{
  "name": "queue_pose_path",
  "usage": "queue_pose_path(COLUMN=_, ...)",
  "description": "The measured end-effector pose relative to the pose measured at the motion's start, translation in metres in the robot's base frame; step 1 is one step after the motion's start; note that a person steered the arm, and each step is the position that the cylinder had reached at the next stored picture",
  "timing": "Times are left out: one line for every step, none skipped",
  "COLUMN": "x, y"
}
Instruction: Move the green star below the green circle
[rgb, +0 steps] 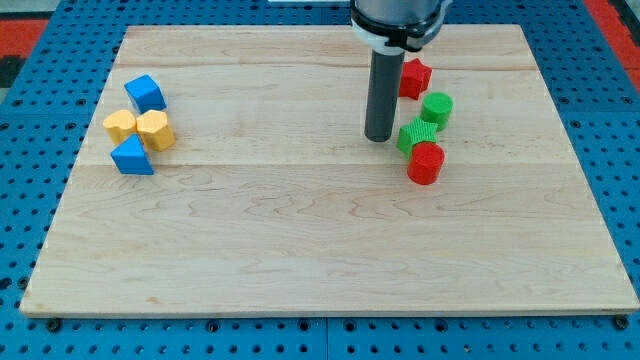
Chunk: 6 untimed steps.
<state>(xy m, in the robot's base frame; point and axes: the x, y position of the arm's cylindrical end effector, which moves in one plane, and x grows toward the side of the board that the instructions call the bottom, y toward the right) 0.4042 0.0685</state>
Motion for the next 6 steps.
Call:
queue_pose_path(x=0.0, y=0.001)
queue_pose_path(x=0.0, y=0.019)
queue_pose_path(x=-0.001, y=0.049)
queue_pose_path(x=-0.006, y=0.029)
queue_pose_path(x=0.033, y=0.001)
queue_pose_path(x=0.053, y=0.02)
